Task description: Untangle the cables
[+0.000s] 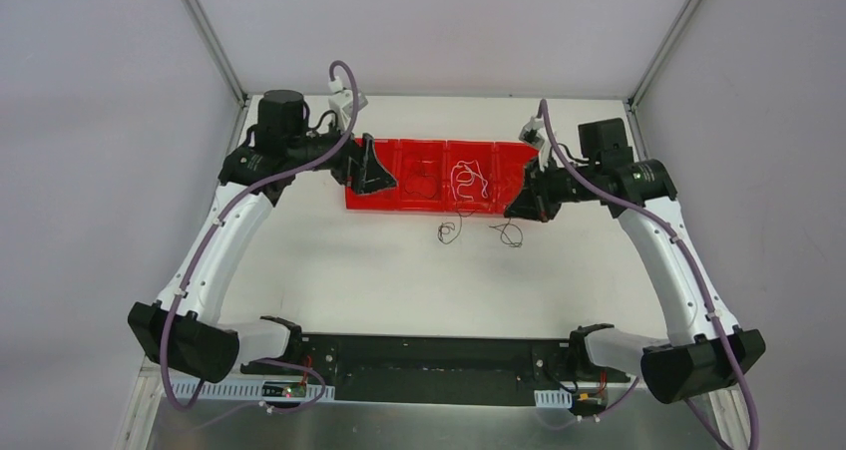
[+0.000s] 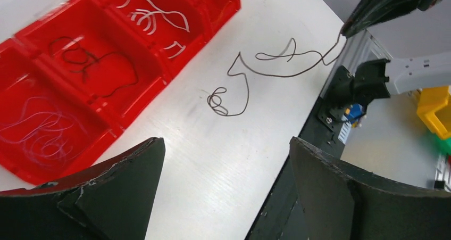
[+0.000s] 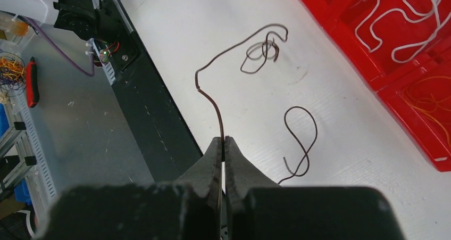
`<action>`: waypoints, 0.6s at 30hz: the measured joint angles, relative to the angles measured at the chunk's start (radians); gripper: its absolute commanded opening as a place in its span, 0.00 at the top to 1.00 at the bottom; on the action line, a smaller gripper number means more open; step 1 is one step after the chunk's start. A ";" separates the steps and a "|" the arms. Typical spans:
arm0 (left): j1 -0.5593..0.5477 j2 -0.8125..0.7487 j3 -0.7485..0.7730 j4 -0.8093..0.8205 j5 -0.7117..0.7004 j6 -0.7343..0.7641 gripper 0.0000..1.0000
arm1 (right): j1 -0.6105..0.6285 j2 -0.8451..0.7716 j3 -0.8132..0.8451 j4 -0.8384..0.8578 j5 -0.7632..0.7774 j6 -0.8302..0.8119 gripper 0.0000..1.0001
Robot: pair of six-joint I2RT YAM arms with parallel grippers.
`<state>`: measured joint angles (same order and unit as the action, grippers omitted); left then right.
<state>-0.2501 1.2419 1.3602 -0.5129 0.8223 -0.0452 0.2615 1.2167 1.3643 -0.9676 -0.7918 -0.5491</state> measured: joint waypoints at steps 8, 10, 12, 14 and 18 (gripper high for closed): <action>-0.102 0.020 -0.043 0.003 0.016 0.058 0.12 | 0.101 -0.023 -0.054 0.031 0.029 0.005 1.00; -0.102 0.027 -0.068 0.013 0.016 0.051 0.19 | 0.127 0.002 -0.069 0.031 0.051 0.005 1.00; -0.094 0.039 -0.113 0.039 0.015 0.002 0.25 | 0.164 0.045 -0.094 0.040 0.084 0.008 1.00; -0.069 0.051 -0.183 0.096 0.034 -0.080 0.28 | 0.212 0.106 -0.114 0.058 0.126 0.019 1.00; 0.029 0.087 -0.338 0.220 0.040 -0.263 0.28 | 0.311 0.260 -0.109 0.124 0.202 0.062 1.00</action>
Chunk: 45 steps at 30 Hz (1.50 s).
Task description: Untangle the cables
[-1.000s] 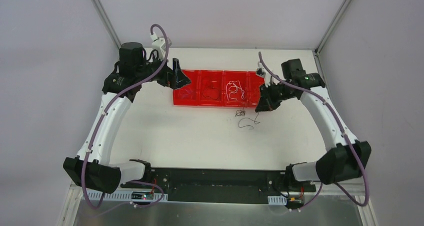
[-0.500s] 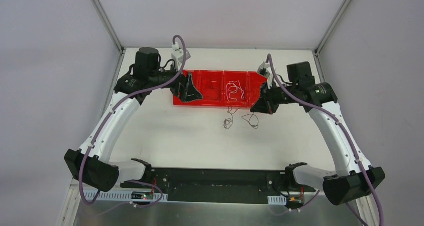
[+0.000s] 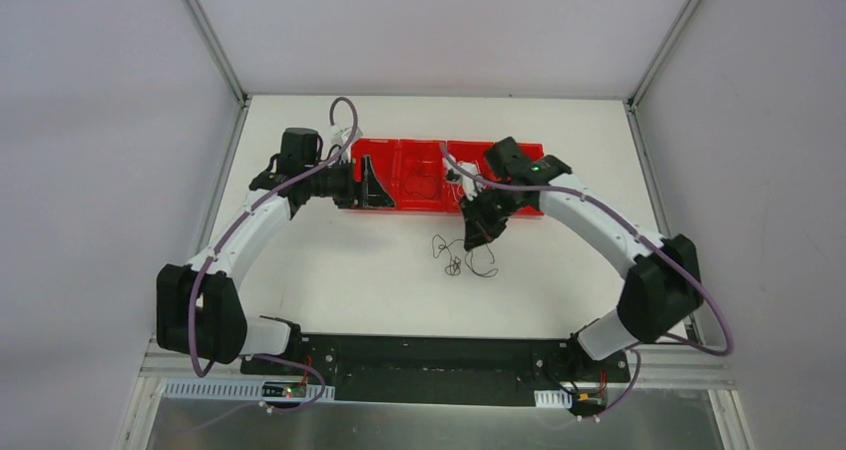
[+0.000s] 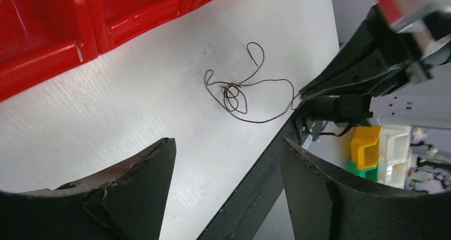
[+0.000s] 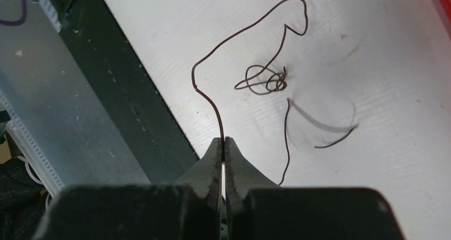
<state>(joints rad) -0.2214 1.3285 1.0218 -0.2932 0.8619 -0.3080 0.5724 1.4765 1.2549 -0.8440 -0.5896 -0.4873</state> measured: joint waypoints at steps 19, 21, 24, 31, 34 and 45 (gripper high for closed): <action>0.144 -0.168 -0.174 0.147 -0.008 -0.148 0.24 | 0.185 0.333 0.113 0.154 0.203 0.137 0.24; 0.144 -0.176 -0.174 0.147 -0.008 -0.148 0.23 | 0.185 0.285 0.070 0.162 0.231 0.136 0.03; 0.144 -0.186 -0.175 0.147 -0.008 -0.147 0.22 | 0.185 0.201 -0.007 0.189 0.302 0.160 0.01; 0.144 -0.205 -0.187 0.141 -0.011 -0.142 0.21 | 0.185 0.022 -0.195 0.302 0.477 0.269 0.01; 0.144 -0.207 -0.187 0.135 -0.015 -0.136 0.21 | 0.185 0.000 -0.237 0.345 0.578 0.337 0.01; 0.144 -0.213 -0.188 0.127 -0.034 -0.122 0.22 | 0.191 0.072 -0.262 0.453 0.598 0.529 0.01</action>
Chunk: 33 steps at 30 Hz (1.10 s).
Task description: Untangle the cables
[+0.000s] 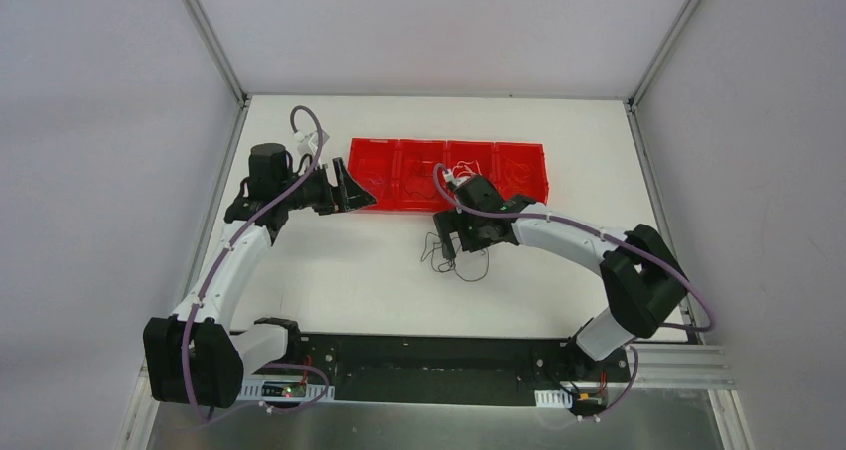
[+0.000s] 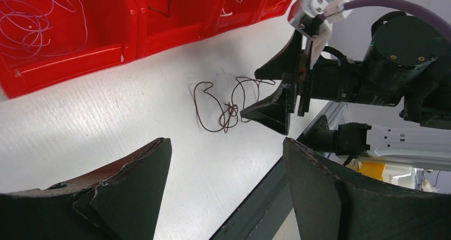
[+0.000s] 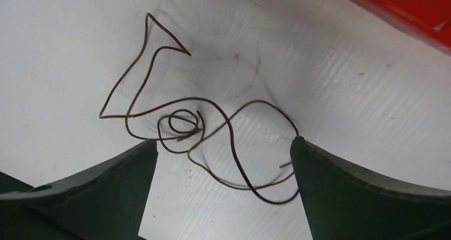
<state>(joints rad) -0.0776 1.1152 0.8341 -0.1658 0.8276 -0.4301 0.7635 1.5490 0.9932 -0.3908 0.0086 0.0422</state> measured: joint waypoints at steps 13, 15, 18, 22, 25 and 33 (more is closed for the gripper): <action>0.000 -0.035 -0.032 -0.007 -0.003 0.010 0.21 | 0.143 0.245 0.171 0.001 0.027 0.107 0.13; 0.000 -0.041 -0.037 -0.010 -0.005 0.018 0.22 | 0.150 0.275 0.196 -0.013 0.049 0.111 0.28; 0.000 -0.048 -0.037 -0.012 -0.011 0.029 0.22 | 0.149 0.295 0.217 -0.027 0.082 0.104 0.60; 0.000 -0.056 -0.037 -0.027 -0.022 0.046 0.22 | 0.146 0.298 0.221 -0.064 0.090 0.078 0.94; 0.000 -0.056 -0.037 -0.040 -0.024 0.056 0.22 | 0.145 0.294 0.236 -0.106 0.089 0.043 1.00; 0.000 -0.055 -0.035 -0.056 -0.023 0.057 0.21 | 0.102 0.116 0.296 -0.133 0.020 -0.072 1.00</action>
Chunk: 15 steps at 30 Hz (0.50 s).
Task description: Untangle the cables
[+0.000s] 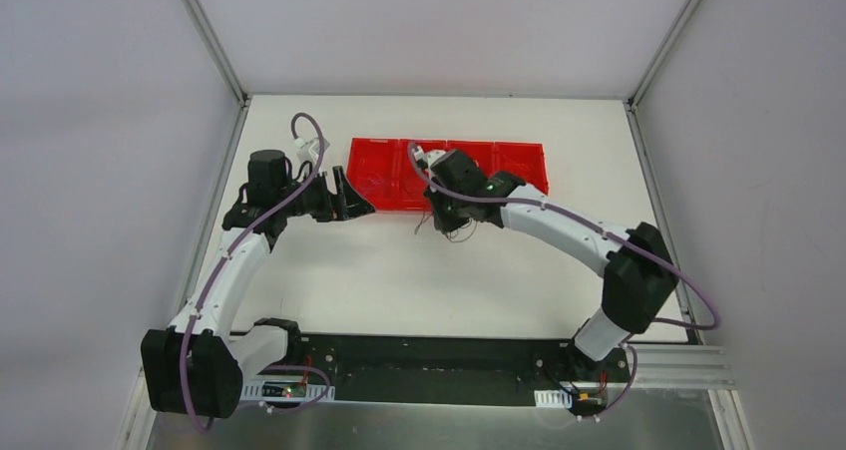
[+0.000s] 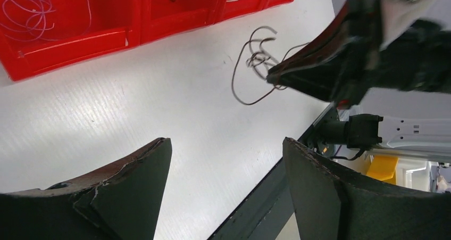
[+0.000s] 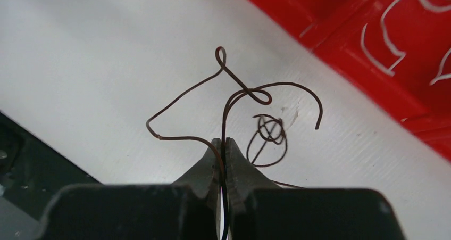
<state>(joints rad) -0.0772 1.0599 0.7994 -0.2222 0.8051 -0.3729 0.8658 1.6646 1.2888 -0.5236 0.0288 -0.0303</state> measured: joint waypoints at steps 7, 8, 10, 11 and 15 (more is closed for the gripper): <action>-0.002 0.031 0.078 0.020 0.113 0.027 0.16 | -0.088 -0.071 0.156 -0.008 -0.220 -0.106 1.00; -0.002 0.032 0.093 0.027 0.127 0.034 0.16 | -0.099 -0.073 0.164 -0.012 -0.256 -0.114 1.00; -0.003 0.032 0.125 0.056 0.163 0.048 0.14 | -0.133 -0.077 0.174 -0.024 -0.361 -0.125 1.00; -0.005 0.032 0.137 0.076 0.179 0.051 0.13 | -0.150 -0.078 0.179 -0.034 -0.407 -0.127 1.00; -0.026 0.033 0.150 0.159 0.209 0.060 0.12 | -0.208 -0.080 0.206 -0.050 -0.546 -0.126 1.00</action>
<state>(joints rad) -0.1032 1.0927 0.9493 -0.0635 1.0142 -0.3126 0.6579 1.5848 1.4948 -0.5739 -0.5171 -0.1566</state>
